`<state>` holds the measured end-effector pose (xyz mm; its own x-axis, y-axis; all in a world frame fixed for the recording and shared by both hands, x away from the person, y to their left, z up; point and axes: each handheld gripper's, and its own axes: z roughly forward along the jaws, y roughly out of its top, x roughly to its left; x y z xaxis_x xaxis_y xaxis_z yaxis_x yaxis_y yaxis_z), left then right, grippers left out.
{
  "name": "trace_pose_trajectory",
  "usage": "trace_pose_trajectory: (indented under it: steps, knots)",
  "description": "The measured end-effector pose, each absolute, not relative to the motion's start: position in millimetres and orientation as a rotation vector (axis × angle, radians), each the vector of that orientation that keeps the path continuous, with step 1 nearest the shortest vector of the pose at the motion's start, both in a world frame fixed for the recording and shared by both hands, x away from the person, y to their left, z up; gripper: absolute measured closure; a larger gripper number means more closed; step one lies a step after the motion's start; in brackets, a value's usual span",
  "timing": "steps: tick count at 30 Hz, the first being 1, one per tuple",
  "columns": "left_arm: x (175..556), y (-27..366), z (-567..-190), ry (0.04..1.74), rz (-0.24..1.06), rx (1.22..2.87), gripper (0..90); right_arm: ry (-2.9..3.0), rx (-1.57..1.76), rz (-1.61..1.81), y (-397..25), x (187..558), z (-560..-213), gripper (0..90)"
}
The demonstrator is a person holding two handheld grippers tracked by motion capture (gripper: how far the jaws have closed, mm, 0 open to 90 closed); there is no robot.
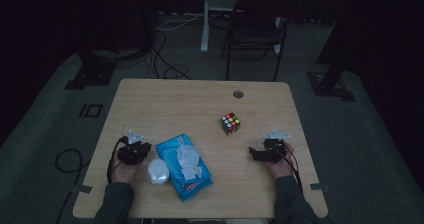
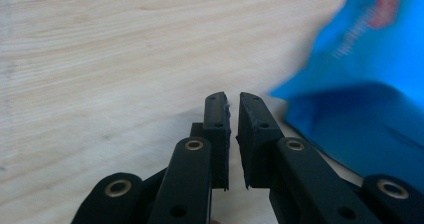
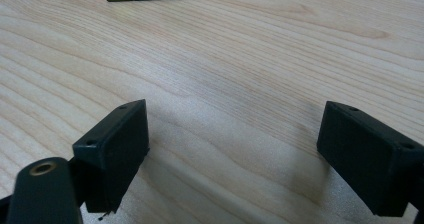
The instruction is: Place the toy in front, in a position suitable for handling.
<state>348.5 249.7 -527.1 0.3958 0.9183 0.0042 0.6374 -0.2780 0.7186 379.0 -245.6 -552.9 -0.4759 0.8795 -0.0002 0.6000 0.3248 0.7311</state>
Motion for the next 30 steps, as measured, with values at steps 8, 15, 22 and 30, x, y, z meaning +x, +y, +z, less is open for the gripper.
trace_pose_trajectory:
  steps: [8,15,22,30]
  knots:
    - [346,243,-509,1.274,0.572,1.998,82.4,2.198,1.309,0.955,-246,379,-553,12.9]
    - [316,221,-478,1.148,0.617,1.970,79.5,2.198,1.309,0.955,-246,379,-553,12.9]
    - [276,180,-467,0.968,0.558,2.013,80.0,2.197,1.309,0.955,-246,379,-553,12.9]
    - [243,151,-471,0.852,0.467,2.062,79.9,2.196,1.311,0.956,-246,379,-553,12.9]
